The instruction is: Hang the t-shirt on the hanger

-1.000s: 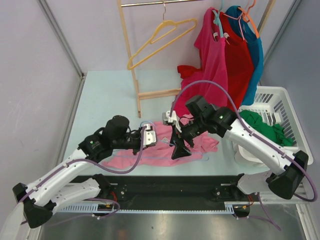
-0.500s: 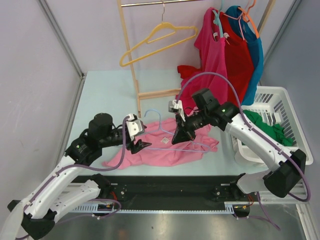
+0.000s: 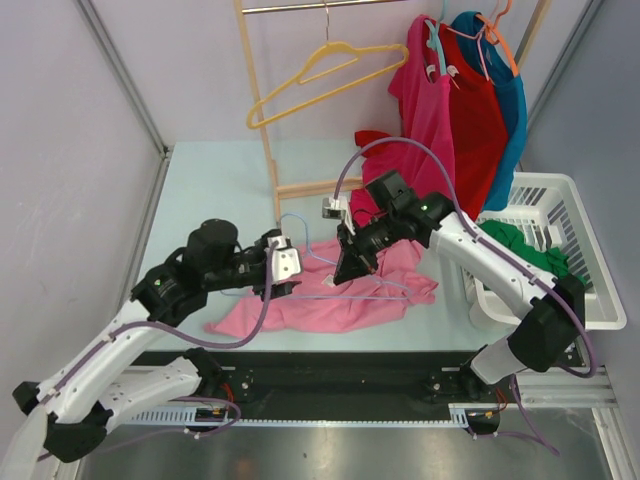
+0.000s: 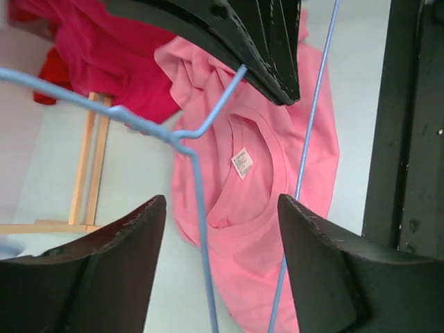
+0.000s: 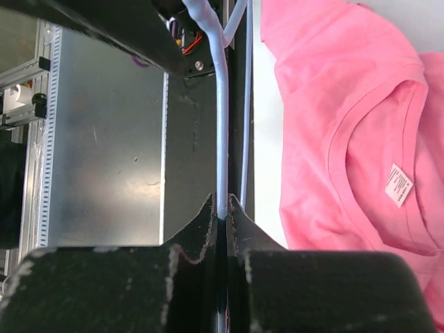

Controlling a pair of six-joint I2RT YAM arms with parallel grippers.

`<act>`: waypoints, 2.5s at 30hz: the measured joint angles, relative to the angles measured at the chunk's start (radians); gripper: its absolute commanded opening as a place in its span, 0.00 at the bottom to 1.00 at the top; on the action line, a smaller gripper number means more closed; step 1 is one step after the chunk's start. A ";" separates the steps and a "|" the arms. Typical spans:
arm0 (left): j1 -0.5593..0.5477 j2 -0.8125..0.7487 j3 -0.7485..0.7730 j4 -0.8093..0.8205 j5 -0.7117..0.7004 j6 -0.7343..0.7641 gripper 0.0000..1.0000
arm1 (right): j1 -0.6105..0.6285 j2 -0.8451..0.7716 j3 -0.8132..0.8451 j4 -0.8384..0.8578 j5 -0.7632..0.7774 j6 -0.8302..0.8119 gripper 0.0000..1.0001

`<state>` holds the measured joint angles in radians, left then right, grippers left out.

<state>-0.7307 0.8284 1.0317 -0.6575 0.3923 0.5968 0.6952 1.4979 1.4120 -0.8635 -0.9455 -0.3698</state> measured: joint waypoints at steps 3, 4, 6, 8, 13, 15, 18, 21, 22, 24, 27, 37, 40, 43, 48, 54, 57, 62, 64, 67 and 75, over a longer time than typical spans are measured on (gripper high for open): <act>-0.027 0.039 -0.002 -0.007 -0.039 0.017 0.63 | 0.007 0.013 0.019 0.000 0.006 0.000 0.00; -0.031 0.050 -0.004 -0.007 -0.053 0.021 0.58 | 0.012 0.016 0.024 0.001 0.008 -0.001 0.00; -0.033 0.060 -0.005 -0.006 -0.076 0.022 0.50 | 0.023 0.018 0.026 0.000 0.015 -0.004 0.00; -0.033 0.067 -0.005 -0.002 -0.092 0.021 0.35 | 0.033 0.021 0.028 -0.002 0.022 -0.009 0.00; -0.033 0.078 -0.015 0.005 -0.097 -0.005 0.01 | 0.050 0.046 0.036 -0.008 0.045 -0.021 0.00; -0.033 0.082 -0.027 0.010 -0.096 -0.016 0.00 | 0.050 0.053 0.037 -0.012 0.051 -0.024 0.00; -0.033 0.084 -0.047 0.029 -0.097 -0.031 0.00 | 0.049 0.060 0.037 -0.023 0.063 -0.024 0.04; -0.033 0.087 -0.058 0.045 -0.097 -0.047 0.00 | 0.045 0.063 0.037 -0.030 0.067 -0.025 0.28; -0.033 0.090 -0.058 0.046 -0.095 -0.048 0.00 | 0.042 0.064 0.038 -0.029 0.066 -0.026 0.34; -0.033 0.097 -0.060 0.045 -0.092 -0.053 0.00 | 0.039 0.064 0.044 -0.028 0.066 -0.026 0.37; -0.033 0.114 -0.060 0.047 -0.089 -0.065 0.00 | 0.036 0.064 0.061 -0.026 0.066 -0.024 0.41; -0.033 0.159 -0.060 0.057 -0.074 -0.113 0.00 | 0.056 0.076 0.105 0.029 0.084 0.002 0.42; -0.033 0.160 -0.060 0.065 -0.072 -0.135 0.00 | 0.075 0.088 0.105 0.033 0.100 0.002 0.25; -0.033 0.157 -0.062 0.075 -0.063 -0.153 0.16 | 0.087 0.099 0.104 0.055 0.128 0.005 0.00; -0.001 0.135 -0.071 0.064 0.000 -0.175 0.56 | 0.076 0.111 0.102 0.076 0.139 0.021 0.00; 0.165 0.041 -0.088 0.002 0.109 -0.150 0.56 | -0.075 0.087 0.075 0.019 0.125 -0.104 0.00; 0.230 0.002 -0.100 -0.026 0.135 -0.098 0.56 | -0.180 0.066 0.063 -0.077 0.127 -0.212 0.00; 0.265 0.006 -0.150 -0.049 0.161 -0.028 0.57 | -0.264 0.041 0.027 -0.208 0.147 -0.370 0.00; 0.267 0.036 -0.162 -0.047 0.162 -0.008 0.56 | -0.281 0.041 0.011 -0.245 0.154 -0.416 0.00; 0.267 0.095 -0.176 -0.032 0.159 0.025 0.55 | -0.295 0.043 0.002 -0.281 0.157 -0.458 0.00; 0.269 0.264 -0.212 0.050 0.135 0.149 0.50 | -0.304 0.077 -0.011 -0.260 0.175 -0.481 0.00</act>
<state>-0.4622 1.0927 0.8200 -0.6075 0.5270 0.7456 0.3912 1.5749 1.4014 -1.1233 -0.7704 -0.8509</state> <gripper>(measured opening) 0.528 0.025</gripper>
